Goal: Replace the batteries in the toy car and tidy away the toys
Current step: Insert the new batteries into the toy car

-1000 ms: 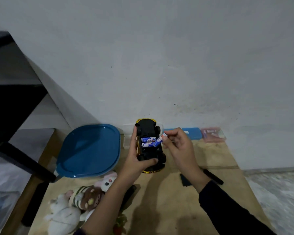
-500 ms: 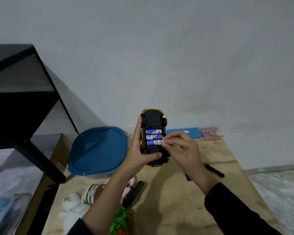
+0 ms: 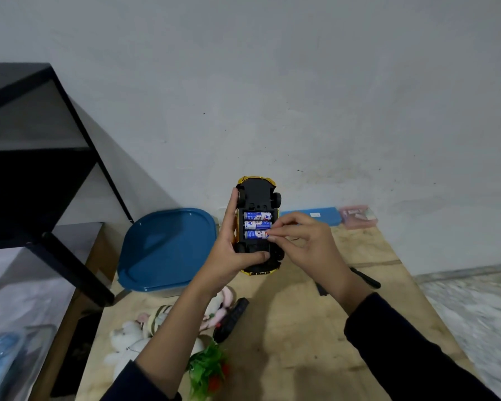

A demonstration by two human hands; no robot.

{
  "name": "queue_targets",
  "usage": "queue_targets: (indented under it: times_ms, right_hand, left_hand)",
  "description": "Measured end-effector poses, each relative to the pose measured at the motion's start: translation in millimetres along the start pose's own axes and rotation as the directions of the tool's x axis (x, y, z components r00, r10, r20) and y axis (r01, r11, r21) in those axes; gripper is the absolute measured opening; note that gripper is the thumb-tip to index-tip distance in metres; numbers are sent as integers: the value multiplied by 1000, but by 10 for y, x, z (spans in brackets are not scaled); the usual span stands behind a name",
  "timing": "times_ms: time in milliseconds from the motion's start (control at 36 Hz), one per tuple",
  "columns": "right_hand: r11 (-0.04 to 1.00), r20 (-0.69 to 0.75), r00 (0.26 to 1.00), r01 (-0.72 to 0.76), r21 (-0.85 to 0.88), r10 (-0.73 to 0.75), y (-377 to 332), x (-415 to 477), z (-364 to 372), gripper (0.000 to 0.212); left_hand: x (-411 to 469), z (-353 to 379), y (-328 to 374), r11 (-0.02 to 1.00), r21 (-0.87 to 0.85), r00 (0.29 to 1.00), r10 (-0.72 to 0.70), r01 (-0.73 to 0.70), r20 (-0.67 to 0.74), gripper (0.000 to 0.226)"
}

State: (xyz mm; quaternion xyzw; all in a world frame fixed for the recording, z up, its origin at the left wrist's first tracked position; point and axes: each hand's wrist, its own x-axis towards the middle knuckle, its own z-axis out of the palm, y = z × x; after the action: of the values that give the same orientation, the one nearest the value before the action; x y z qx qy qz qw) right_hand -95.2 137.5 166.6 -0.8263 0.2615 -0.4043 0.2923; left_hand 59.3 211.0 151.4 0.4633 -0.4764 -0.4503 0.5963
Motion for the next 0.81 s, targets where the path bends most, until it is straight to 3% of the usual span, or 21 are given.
queue_targets:
  times_ms: [194,361,528,611,694,806]
  right_hand:
    - [995,-9,997,-71,-72,70,34,23,50,8]
    - [986,25,998,63,-155,-60,55,36,61,26]
    - [965,77,991,127,-227,-112,96,35,129,27]
    - [978,85,995,77,-195,-61,144,9,177,25]
    - [994,60,995,-68,-85,74,204,-52,155,23]
    - [971,-208,953,-234,-48,220,456,-188,-2,21]
  left_hand:
    - [33,-13,-38,999,11,998,-46,45,35,114]
    - [91,16,-75,998,24,997,-67,65,49,115]
    - [126,12,-133,996,44,995,-81,79,53,115]
    - [126,14,-202,992,71,994,-108,106,27,114]
    - [94,27,-291,988,84,991,-133,131,19,117]
    - [29,-14,-409,982,86,985,-171,170,6,114]
